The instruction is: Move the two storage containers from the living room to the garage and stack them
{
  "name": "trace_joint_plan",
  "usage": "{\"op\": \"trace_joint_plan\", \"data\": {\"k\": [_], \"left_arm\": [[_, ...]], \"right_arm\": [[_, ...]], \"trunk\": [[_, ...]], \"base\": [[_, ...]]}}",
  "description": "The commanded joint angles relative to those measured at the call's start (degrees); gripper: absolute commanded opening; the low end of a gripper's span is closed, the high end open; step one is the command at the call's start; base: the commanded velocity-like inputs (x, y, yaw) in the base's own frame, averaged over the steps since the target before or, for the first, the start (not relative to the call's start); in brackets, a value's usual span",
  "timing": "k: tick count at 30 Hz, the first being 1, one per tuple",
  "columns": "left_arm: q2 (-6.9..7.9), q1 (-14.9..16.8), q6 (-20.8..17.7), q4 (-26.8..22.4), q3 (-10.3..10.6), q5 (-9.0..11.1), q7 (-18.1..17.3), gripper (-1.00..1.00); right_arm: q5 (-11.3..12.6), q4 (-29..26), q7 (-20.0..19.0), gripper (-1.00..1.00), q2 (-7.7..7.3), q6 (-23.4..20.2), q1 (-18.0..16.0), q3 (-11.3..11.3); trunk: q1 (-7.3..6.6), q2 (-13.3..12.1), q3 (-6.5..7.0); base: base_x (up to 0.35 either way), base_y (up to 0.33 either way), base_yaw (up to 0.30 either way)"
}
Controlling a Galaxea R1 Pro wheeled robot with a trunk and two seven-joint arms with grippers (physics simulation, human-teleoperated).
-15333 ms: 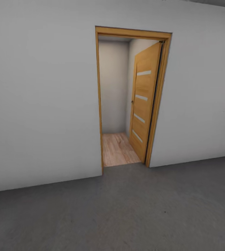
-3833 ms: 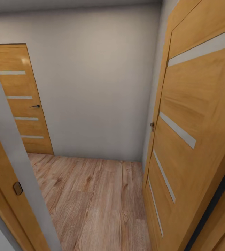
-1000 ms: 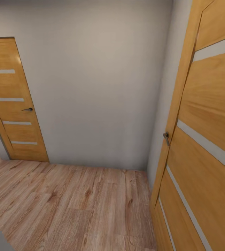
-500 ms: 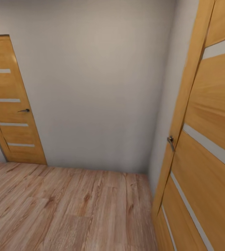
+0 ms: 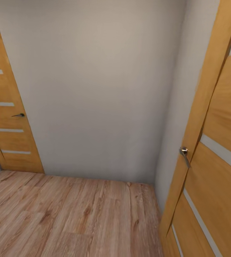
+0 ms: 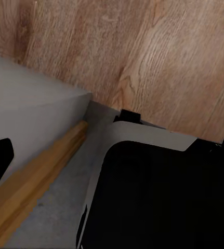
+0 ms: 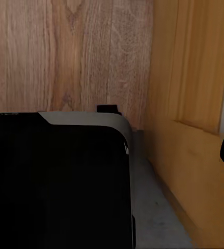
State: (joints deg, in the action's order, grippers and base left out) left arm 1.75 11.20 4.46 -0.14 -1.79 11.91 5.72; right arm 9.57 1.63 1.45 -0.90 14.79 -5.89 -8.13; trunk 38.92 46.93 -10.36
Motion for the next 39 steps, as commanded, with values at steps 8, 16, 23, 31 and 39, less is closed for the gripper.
{"op": "trace_joint_plan", "data": {"k": [8, 16, 23, 31, 39], "left_arm": [[-0.02, 0.05, 0.19, 0.04, -0.15, 0.21, 0.07, 1.0], [-0.01, 0.05, 0.19, 0.05, -0.15, 0.19, 0.07, 1.0], [0.01, 0.05, 0.19, 0.05, -0.15, 0.2, 0.08, 1.0], [-0.01, 0.05, 0.19, 0.03, -0.15, 0.16, 0.08, 1.0], [-0.03, 0.05, 0.19, 0.04, -0.15, 0.14, 0.04, 1.0]], "right_arm": [[0.51, 0.16, 0.04, 1.0, -0.04, 0.32, -0.08, -0.49], [0.48, 0.17, 0.04, 1.0, -0.01, 0.32, -0.08, -0.53], [0.46, 0.16, 0.04, 1.0, 0.02, 0.32, -0.08, -0.56], [0.46, 0.21, 0.04, 1.0, 0.05, 0.32, -0.08, -0.56], [0.45, 0.21, 0.04, 1.0, 0.1, 0.32, -0.08, -0.57]], "trunk": [[0.04, 0.05, -0.08], [0.04, 0.05, -0.08], [0.04, 0.05, -0.08], [0.04, 0.05, -0.08], [0.04, 0.05, -0.08]], "base": [[0.321, 0.0, 0.0], [0.321, 0.0, 0.0], [0.321, 0.0, 0.0], [0.321, 0.0, 0.0], [0.321, 0.0, 0.0]]}}
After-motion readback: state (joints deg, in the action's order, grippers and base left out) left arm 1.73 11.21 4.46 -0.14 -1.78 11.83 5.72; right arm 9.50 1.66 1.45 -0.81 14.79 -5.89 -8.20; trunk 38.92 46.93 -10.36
